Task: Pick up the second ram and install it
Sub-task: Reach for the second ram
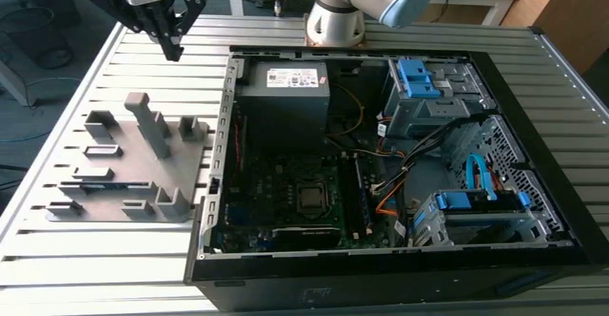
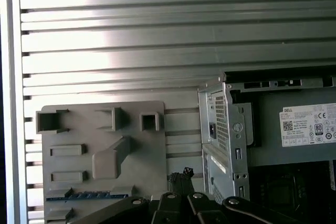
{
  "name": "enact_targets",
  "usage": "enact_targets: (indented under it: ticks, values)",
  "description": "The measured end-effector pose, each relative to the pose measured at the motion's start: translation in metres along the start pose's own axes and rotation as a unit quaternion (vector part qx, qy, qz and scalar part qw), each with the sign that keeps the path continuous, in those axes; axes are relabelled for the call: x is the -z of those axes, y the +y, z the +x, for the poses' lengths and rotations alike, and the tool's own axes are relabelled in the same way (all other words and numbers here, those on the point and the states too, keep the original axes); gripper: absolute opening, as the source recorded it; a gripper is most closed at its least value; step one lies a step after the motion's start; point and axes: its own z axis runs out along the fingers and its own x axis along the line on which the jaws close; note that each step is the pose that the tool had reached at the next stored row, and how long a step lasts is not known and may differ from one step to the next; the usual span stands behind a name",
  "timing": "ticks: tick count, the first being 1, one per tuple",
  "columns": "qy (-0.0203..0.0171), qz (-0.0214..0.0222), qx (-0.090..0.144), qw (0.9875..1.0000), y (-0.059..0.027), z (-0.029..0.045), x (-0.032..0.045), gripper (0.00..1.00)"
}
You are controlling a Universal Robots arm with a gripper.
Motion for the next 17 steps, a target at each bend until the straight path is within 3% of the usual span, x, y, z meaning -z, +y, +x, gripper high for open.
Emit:
enact_targets:
  ticks: [17]
  values:
    - [0.0,0.0,0.0,1.0,-0.0025,0.033,-0.0006,0.1]
